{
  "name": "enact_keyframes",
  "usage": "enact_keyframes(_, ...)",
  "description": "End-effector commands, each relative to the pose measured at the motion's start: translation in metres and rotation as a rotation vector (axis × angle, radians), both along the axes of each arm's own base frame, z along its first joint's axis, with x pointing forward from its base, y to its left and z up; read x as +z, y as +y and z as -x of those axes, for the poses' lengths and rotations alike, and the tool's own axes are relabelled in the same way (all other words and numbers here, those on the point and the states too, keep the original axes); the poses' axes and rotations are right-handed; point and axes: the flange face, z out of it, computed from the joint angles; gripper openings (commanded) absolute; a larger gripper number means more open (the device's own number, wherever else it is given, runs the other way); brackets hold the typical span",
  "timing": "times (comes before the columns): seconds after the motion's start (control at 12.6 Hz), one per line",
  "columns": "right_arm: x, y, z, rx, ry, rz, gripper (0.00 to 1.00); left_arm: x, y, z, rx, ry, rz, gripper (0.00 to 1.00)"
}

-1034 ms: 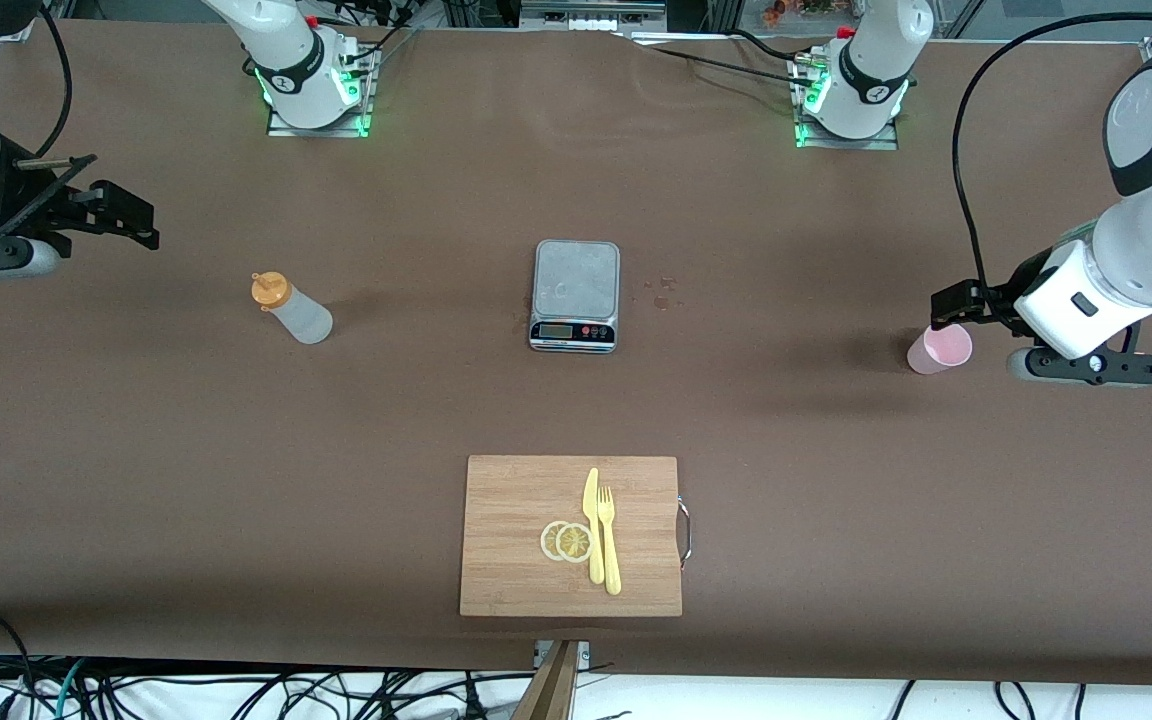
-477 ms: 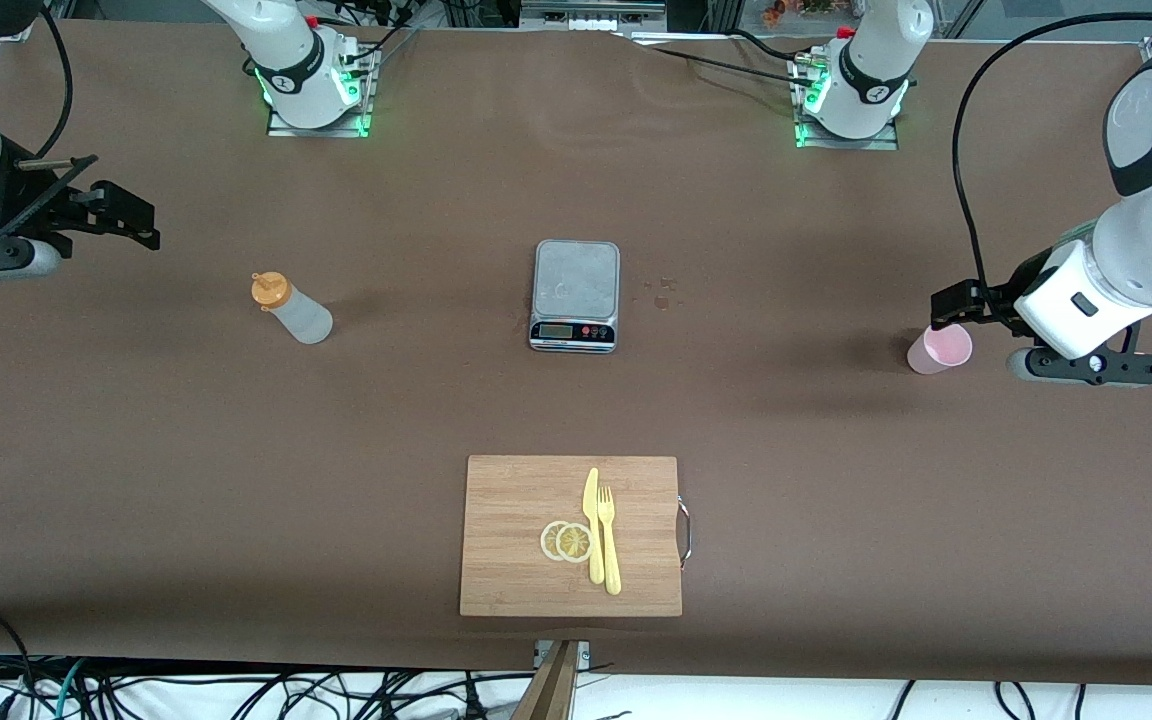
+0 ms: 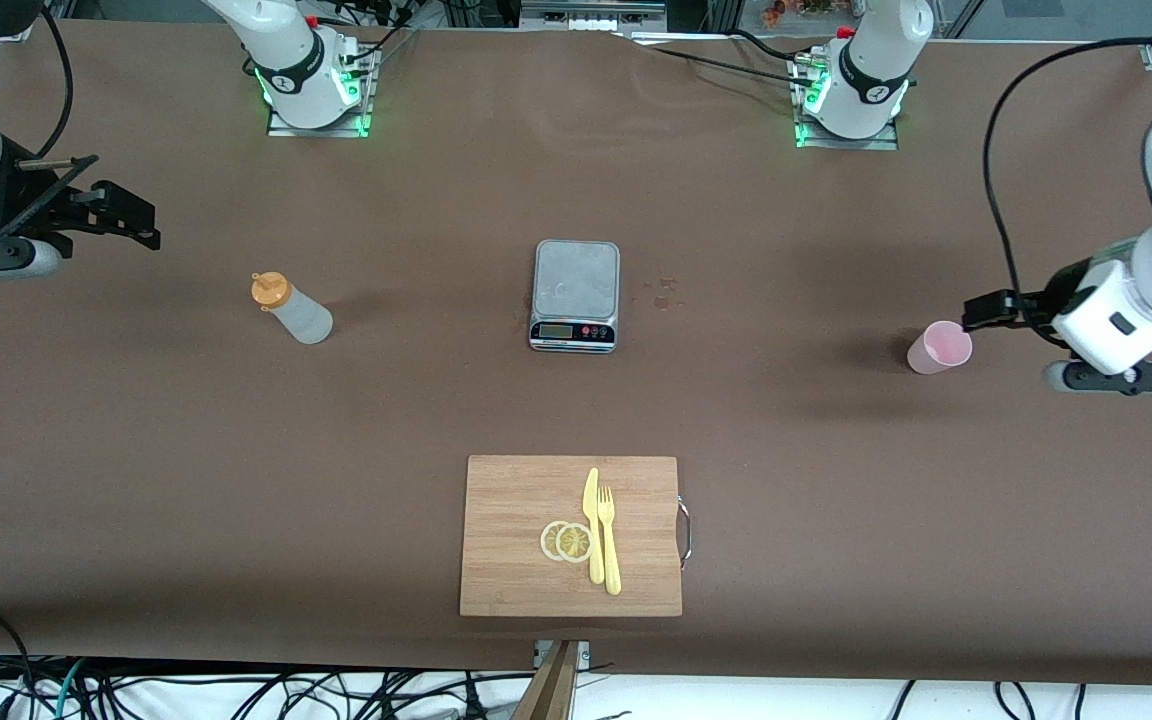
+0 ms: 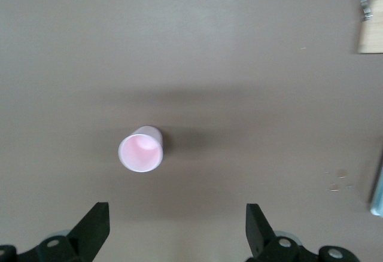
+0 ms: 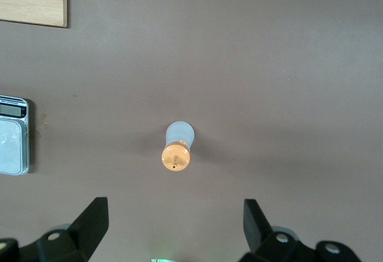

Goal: Add sauce to pink cup with both arms
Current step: 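Lower the left gripper onto the pink cup and grasp it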

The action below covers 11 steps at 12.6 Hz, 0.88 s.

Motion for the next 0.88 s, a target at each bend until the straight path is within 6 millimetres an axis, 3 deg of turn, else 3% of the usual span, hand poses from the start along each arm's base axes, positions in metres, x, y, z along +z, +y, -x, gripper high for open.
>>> enact_keyframes(0.0, 0.005, 0.002, 0.001, -0.012, -0.005, 0.001, 1.0, -0.045, 0.017, -0.007, -0.097, 0.022, -0.103, 1.0)
enact_keyframes(0.24, 0.004, 0.005, 0.002, -0.006, -0.002, 0.003, 1.0, -0.093, 0.017, 0.005, -0.112, 0.086, -0.11, 0.98)
enact_keyframes(0.4, 0.004, 0.007, 0.002, -0.003, -0.002, 0.004, 1.0, -0.126, 0.021, 0.024, -0.121, 0.166, -0.118, 0.95)
enact_keyframes(0.8, 0.005, 0.006, 0.002, -0.001, -0.004, 0.007, 1.0, -0.165, 0.05, 0.04, -0.12, 0.129, -0.104, 0.95)
